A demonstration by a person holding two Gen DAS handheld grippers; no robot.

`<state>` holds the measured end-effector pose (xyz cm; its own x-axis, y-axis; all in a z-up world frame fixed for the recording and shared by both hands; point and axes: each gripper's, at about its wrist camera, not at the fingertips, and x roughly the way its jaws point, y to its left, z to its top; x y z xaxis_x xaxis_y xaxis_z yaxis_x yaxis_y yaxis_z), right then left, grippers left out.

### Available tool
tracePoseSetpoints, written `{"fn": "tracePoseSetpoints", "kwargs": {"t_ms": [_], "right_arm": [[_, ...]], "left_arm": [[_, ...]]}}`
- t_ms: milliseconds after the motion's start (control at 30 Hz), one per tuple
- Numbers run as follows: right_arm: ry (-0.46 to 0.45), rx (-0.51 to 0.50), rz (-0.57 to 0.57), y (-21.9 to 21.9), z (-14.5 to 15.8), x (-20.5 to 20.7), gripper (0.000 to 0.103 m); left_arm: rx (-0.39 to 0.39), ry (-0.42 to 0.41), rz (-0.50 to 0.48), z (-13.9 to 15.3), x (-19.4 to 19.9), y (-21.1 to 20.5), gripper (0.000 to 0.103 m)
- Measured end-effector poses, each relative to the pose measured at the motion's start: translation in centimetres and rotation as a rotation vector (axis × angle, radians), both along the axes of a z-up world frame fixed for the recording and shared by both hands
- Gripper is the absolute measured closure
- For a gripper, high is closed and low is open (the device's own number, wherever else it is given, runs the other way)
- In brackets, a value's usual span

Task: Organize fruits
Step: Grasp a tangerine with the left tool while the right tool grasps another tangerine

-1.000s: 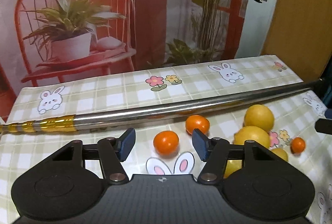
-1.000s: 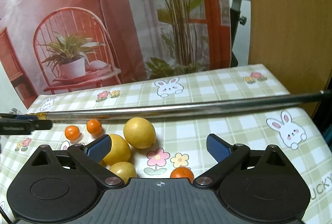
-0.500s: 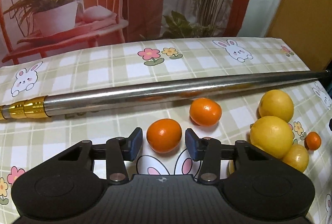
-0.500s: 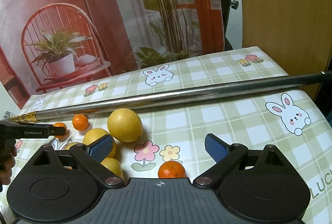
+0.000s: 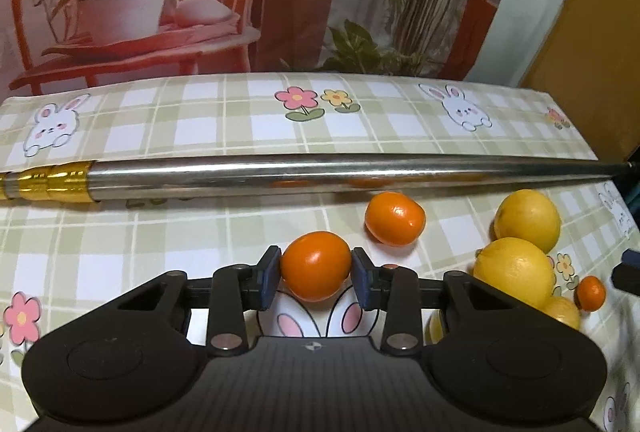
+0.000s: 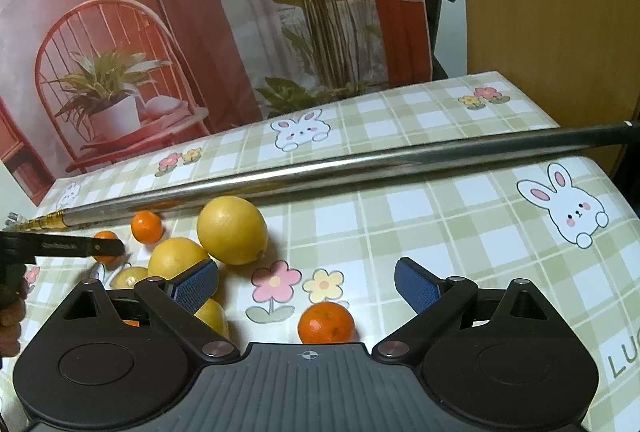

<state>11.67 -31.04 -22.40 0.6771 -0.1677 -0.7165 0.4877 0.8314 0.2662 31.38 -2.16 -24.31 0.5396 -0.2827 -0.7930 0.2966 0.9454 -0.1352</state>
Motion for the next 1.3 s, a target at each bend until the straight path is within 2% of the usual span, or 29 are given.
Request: {"fn": "tracePoseSetpoints", "kwargs": {"t_ms": [167, 367, 400, 533, 633, 767, 933, 1000, 1300], "right_arm": [[0.02, 0.021, -0.007, -0.4, -0.9, -0.8, 0.01], [0.048, 0.021, -0.001, -0.5, -2.0, -1.9, 0.018], [0.052, 0.019, 0.005, -0.4, -2.1, -1.9, 0.022], [0.076, -0.016, 0.044, 0.3, -2.9, -1.5, 0.033], [0.099, -0.078, 0.094, 1.5, -3.5, -0.7, 0.038], [0.103, -0.101, 0.079, 1.8, -3.8, 0.1, 0.041], [0.088, -0.066, 0.026, 0.8, -3.9, 0.5, 0.05], [0.083, -0.052, 0.01, 0.7, -3.9, 0.5, 0.051], [0.098, -0.064, 0.003, 0.9, -3.8, 0.4, 0.063]], "left_arm": [[-0.01, -0.044, 0.03, 1.7, -2.3, 1.4, 0.064], [-0.033, -0.091, 0.054, 3.5, -5.4, 2.9, 0.064], [-0.035, -0.096, 0.056, 3.6, -5.8, 3.1, 0.064], [-0.054, -0.094, 0.075, 3.9, -7.0, 3.7, 0.064], [-0.053, -0.084, 0.086, 3.8, -7.1, 3.8, 0.064], [-0.066, -0.085, 0.096, 4.2, -7.3, 3.7, 0.064], [-0.075, -0.1, 0.078, 5.1, -8.9, 3.6, 0.064], [-0.086, -0.096, 0.071, 5.2, -9.7, 3.8, 0.064], [-0.099, -0.076, 0.066, 5.1, -13.4, 4.9, 0.064]]}}
